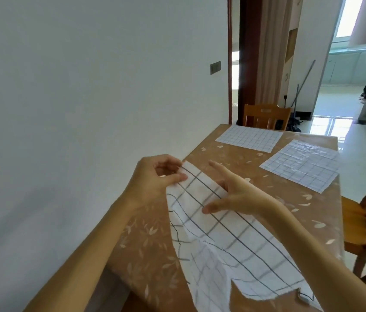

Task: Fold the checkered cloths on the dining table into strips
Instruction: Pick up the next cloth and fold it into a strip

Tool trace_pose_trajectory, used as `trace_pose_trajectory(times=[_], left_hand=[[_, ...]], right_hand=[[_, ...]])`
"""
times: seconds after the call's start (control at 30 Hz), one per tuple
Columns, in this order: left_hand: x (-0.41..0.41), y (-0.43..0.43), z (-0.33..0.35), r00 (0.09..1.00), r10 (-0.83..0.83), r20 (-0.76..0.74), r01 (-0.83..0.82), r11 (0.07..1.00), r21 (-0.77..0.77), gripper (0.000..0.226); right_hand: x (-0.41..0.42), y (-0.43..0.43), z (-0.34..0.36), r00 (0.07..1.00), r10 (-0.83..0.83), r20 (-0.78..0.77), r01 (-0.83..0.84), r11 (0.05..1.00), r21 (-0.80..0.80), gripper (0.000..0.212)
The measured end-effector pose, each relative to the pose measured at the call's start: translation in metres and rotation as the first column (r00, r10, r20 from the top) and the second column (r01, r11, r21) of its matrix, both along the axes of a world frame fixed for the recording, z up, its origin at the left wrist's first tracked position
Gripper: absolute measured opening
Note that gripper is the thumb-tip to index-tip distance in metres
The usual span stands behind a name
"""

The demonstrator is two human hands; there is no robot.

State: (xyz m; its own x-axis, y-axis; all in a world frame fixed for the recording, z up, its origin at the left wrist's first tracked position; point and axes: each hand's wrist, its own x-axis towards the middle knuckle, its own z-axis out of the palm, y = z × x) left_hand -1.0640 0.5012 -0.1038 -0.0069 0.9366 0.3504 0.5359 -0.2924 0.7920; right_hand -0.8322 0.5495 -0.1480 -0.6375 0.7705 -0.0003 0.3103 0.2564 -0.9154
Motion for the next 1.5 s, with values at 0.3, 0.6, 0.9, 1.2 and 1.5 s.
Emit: trace_pose_trajectory(times=[0.3,0.6,0.9,1.2,1.5], left_hand=[[-0.045,-0.012,0.019,0.995,0.089,-0.049,-0.09,0.996,-0.014,0.044],[-0.037,-0.004,0.026,0.912,0.183,-0.367,-0.171,0.983,0.063,0.027],[-0.016,0.002,0.047,0.809,0.081,-0.582,-0.166,0.982,-0.094,0.033],[0.016,0.006,0.048,0.953,0.023,-0.303,-0.072,0.986,-0.152,0.045],[0.023,-0.001,0.072,0.975,-0.019,0.221,0.107,0.913,-0.394,0.05]], right_hand=[[0.022,0.021,-0.018,0.97,-0.214,0.113,0.168,0.931,0.325,0.053],[0.004,0.035,0.041,0.946,-0.275,0.17,0.11,0.77,0.629,0.028],[-0.017,0.027,0.061,0.934,-0.298,0.197,0.08,0.712,0.698,0.032],[-0.04,0.016,0.068,0.968,-0.25,-0.003,0.218,0.835,0.505,0.049],[-0.034,0.004,0.083,0.987,-0.15,0.054,0.114,0.901,0.419,0.073]])
